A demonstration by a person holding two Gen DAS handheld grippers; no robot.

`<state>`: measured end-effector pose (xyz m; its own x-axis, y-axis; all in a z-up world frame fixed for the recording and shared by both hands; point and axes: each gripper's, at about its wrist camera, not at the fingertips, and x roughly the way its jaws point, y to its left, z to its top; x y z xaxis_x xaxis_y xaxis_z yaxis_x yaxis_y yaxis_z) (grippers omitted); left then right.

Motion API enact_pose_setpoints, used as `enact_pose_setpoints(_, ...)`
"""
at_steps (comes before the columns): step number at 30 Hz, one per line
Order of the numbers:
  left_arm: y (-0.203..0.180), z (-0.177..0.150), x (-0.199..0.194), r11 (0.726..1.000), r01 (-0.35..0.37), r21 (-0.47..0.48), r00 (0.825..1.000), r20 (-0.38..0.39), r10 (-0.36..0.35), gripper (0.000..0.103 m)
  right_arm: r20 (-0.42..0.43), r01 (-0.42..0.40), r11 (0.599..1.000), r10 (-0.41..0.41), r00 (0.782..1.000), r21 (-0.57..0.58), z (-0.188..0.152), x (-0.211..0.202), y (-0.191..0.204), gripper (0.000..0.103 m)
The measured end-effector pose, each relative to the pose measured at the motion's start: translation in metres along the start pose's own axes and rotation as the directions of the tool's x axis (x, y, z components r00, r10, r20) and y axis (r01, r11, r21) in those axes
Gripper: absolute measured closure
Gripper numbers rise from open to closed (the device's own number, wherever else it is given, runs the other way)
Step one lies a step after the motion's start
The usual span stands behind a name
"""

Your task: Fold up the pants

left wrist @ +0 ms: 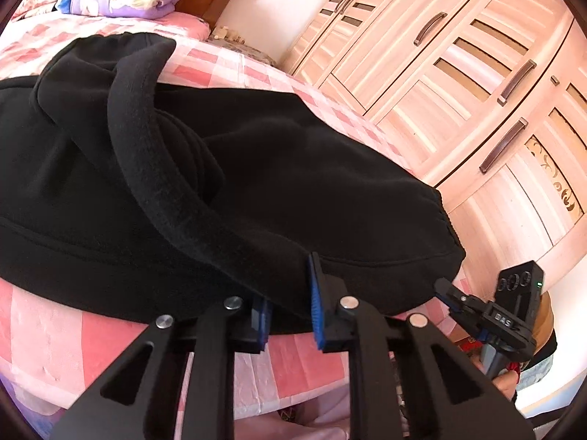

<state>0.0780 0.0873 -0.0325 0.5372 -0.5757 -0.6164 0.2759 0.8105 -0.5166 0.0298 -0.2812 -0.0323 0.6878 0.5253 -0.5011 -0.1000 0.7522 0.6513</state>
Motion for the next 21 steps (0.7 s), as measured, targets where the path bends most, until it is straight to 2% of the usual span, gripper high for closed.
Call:
enact_pose_setpoints(6,0.000,-0.004,0.013,0.998,-0.059,0.004,0.998,-0.037,0.059,0.085,-0.059,0.040,0.998,-0.038,0.998,0.040,-0.010,0.014,-0.018,0.095)
enact_pose_setpoints(9,0.000,-0.004,0.012,0.997,-0.071,0.018,0.997,-0.040,0.072,0.078,-0.075,0.030,0.999,-0.028,0.997,0.028,-0.009,0.013,-0.013,0.085)
enact_pose_setpoints(10,0.000,-0.004,0.011,0.997,-0.077,0.019,0.996,-0.036,0.078,0.068,-0.096,0.048,0.999,-0.047,0.994,0.006,-0.007,0.012,-0.009,0.079)
enact_pose_setpoints(11,0.000,-0.004,0.010,0.997,-0.080,0.020,0.996,-0.027,0.080,0.062,-0.103,0.056,0.998,-0.057,0.993,-0.008,-0.007,0.009,-0.004,0.078)
enact_pose_setpoints(13,0.001,-0.003,0.003,0.994,-0.110,0.018,0.994,0.005,0.110,0.038,-0.073,0.092,0.993,-0.097,0.993,-0.076,-0.006,-0.001,0.011,0.078)
enact_pose_setpoints(15,0.004,-0.004,-0.003,0.990,-0.142,0.008,0.989,0.031,0.142,0.029,-0.018,0.151,0.978,-0.155,0.988,-0.147,-0.002,-0.011,0.025,0.078)
enact_pose_setpoints(18,0.016,-0.002,-0.010,0.990,-0.134,-0.036,0.990,0.036,0.135,0.025,0.078,0.192,0.965,-0.181,0.980,-0.179,0.011,-0.025,0.031,0.074)
enact_pose_setpoints(19,0.019,-0.002,-0.012,0.990,-0.134,-0.049,0.990,0.039,0.136,0.023,0.088,0.198,0.965,-0.185,0.979,-0.171,0.016,-0.024,0.028,0.060)
enact_pose_setpoints(20,0.022,-0.003,-0.014,0.989,-0.137,-0.059,0.989,0.043,0.140,0.022,0.092,0.208,0.964,-0.194,0.977,-0.167,0.020,-0.020,0.023,0.038)
enact_pose_setpoints(21,0.026,-0.003,-0.018,0.987,-0.149,-0.064,0.987,0.046,0.152,0.022,0.071,0.236,0.957,-0.227,0.971,-0.168,0.023,-0.011,0.015,0.034)
